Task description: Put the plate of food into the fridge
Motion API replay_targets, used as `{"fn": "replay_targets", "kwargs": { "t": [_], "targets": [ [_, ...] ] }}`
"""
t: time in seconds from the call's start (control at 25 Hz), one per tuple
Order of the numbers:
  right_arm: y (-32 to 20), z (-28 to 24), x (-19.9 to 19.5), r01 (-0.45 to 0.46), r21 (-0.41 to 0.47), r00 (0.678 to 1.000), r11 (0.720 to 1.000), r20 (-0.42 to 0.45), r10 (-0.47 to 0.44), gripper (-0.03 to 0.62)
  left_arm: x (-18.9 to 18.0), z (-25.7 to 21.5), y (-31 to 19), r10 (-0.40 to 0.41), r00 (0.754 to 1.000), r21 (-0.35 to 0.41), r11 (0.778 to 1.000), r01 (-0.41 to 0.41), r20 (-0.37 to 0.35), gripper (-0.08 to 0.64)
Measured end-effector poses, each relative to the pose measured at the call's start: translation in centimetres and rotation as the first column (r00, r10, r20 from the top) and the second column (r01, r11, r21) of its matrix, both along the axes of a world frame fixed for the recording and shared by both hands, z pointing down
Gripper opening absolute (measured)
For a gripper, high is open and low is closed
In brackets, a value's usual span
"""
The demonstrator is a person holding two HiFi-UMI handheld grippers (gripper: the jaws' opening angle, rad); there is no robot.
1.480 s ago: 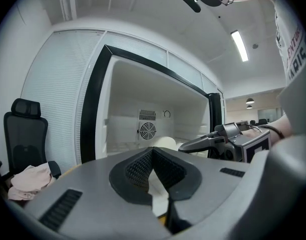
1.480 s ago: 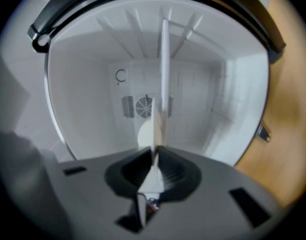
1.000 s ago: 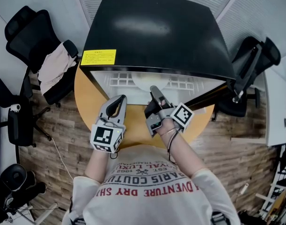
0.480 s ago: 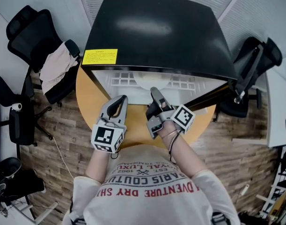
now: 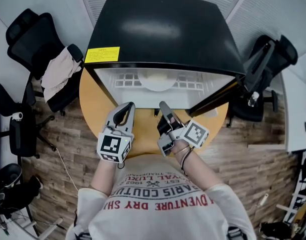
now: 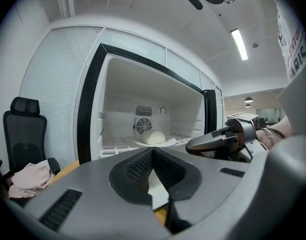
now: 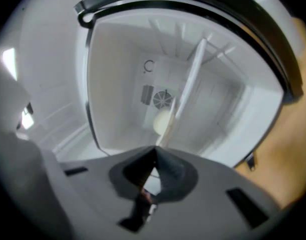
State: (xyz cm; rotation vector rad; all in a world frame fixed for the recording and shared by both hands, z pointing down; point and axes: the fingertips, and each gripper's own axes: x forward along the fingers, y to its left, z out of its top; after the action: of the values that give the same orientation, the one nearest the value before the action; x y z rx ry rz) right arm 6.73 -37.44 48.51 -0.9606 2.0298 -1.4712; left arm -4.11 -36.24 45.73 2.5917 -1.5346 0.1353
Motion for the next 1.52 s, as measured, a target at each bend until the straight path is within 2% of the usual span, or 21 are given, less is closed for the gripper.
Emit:
{"fn": "replay_targets", "kwargs": {
  "t": [0.08, 0.12, 0.24, 0.4, 0.56, 0.68, 0.84, 1.08, 1.52],
  "targets": [
    [0.5, -0.5, 0.3, 0.023, 0.101, 0.992, 0.995, -0.123, -0.011, 0.028, 0.5, 0.0, 0.4, 0.01, 1.0, -0.001, 1.0, -0.01, -0.002, 0.031],
    [0.8, -0.6, 0.6, 0.037, 0.155, 0.978, 0.987, -0.208, -0.004, 0.028, 0.7, 0.0, 0.5, 0.015, 1.0, -0.001, 1.0, -0.015, -0.003, 0.031],
    [1.4, -1.1, 1.5, 0.089, 0.298, 0.899, 0.95, -0.434, 0.051, 0.028, 1.4, -0.1, 0.9, 0.028, 1.0, 0.001, 1.0, -0.028, -0.001, 0.031],
    [2.1, -2.1, 2.2, 0.146, 0.426, 0.804, 0.893, -0.577, 0.143, 0.028, 2.1, -0.2, 1.3, 0.04, 0.999, 0.004, 0.999, -0.04, 0.0, 0.031],
    [3.1, -3.4, 2.2, 0.264, 0.527, 0.675, 0.808, -0.699, 0.236, 0.028, 2.7, -0.3, 1.7, 0.05, 0.999, 0.012, 0.999, -0.05, 0.0, 0.031],
    [3.6, -3.8, 2.3, 0.309, 0.555, 0.626, 0.772, -0.73, 0.274, 0.028, 3.0, -0.7, 2.1, 0.06, 0.998, 0.028, 0.998, -0.06, -0.006, 0.031],
    [4.2, -3.9, 2.6, 0.329, 0.565, 0.6, 0.757, -0.743, 0.294, 0.028, 3.2, -1.2, 2.6, 0.066, 0.998, 0.046, 0.997, -0.066, -0.011, 0.031],
    [4.7, -3.7, 2.7, 0.33, 0.544, 0.622, 0.771, -0.74, 0.255, 0.028, 3.2, -1.7, 3.1, 0.067, 0.998, 0.065, 0.996, -0.065, -0.016, 0.031],
    [4.8, -3.9, 2.8, 0.33, 0.539, 0.605, 0.775, -0.751, 0.265, 0.028, 3.2, -2.2, 3.3, 0.062, 0.998, 0.079, 0.995, -0.061, -0.011, 0.031]
  ]
}}
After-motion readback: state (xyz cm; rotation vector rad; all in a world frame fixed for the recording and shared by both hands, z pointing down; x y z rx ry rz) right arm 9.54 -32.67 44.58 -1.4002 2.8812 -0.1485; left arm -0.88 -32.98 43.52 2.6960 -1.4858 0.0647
